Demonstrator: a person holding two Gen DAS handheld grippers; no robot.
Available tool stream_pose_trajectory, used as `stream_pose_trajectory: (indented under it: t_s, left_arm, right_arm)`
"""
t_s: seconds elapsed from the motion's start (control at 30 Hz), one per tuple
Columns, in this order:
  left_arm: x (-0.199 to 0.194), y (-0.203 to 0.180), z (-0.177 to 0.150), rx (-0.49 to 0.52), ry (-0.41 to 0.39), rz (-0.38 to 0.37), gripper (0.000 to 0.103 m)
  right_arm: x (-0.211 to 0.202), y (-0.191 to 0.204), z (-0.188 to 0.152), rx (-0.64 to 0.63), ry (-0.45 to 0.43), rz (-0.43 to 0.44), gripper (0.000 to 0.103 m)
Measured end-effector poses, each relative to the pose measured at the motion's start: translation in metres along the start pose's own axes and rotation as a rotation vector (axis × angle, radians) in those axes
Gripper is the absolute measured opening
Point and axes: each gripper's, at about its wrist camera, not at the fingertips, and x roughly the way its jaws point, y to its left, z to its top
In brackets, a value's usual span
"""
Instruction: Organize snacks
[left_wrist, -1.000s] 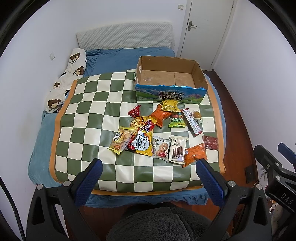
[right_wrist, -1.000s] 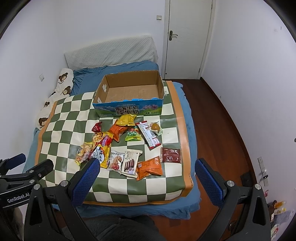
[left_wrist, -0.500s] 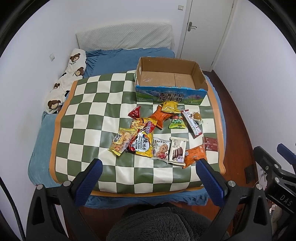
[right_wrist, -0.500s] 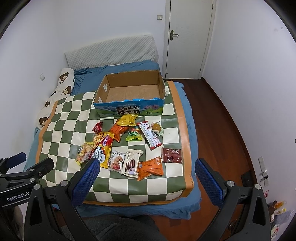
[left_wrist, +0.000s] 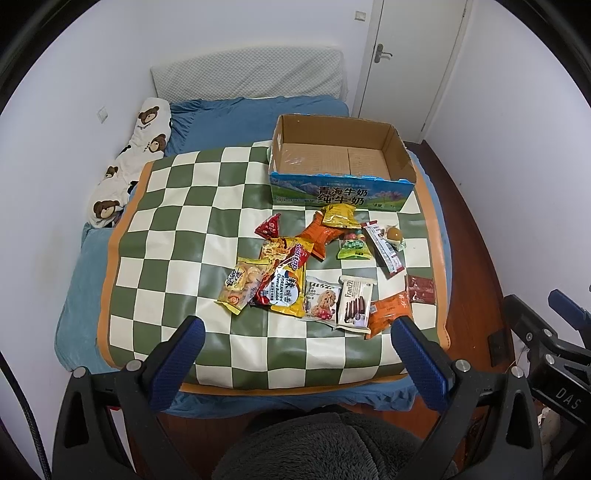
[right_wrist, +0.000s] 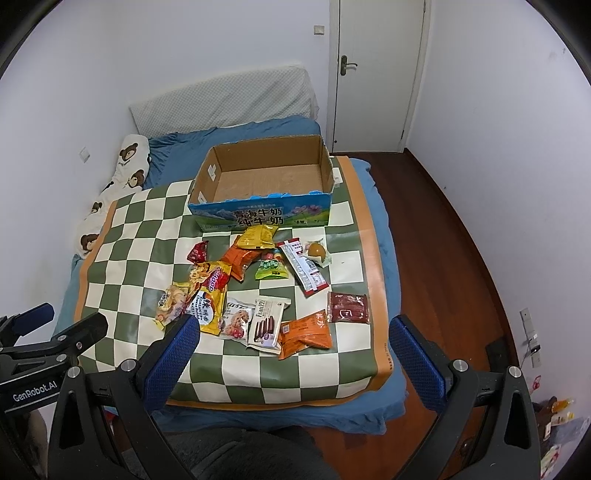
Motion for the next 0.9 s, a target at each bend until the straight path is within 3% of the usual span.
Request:
stream_pose_trajectory:
  t_s: [0.07,0.27,0.6,0.77,0.9]
  left_arm:
    - [0.000,0.001,-0.001,-0.002,-0.002,-0.001,0.103]
    - [0.055,0.016,0.012,-0.037,0.033,0.052,0.103]
    - [0.191,0.065,0.022,-0.111,0.226,0.107,0.103]
    - [0.249,0.067,0.031,-0.100,0.315,0.050,0.103]
    - [0.288,0.066,0.045,-0.064,0.368,0.036,0.102]
  right_arm:
    - [0.001,0.002,-0.002,0.007,0.009,0.005,0.103]
    - [0.050,-0.009,0.004,0.068,0.086,0.022,0.103]
    - [0.221,-0.021,-0.012,0.213,0.356,0.104,0.103]
    - [0.299,0.001,-0.022,0.199,0.443,0.127,0.102]
    - [0.338,0.018,-0.028,0.211,0.508,0.159,0.100]
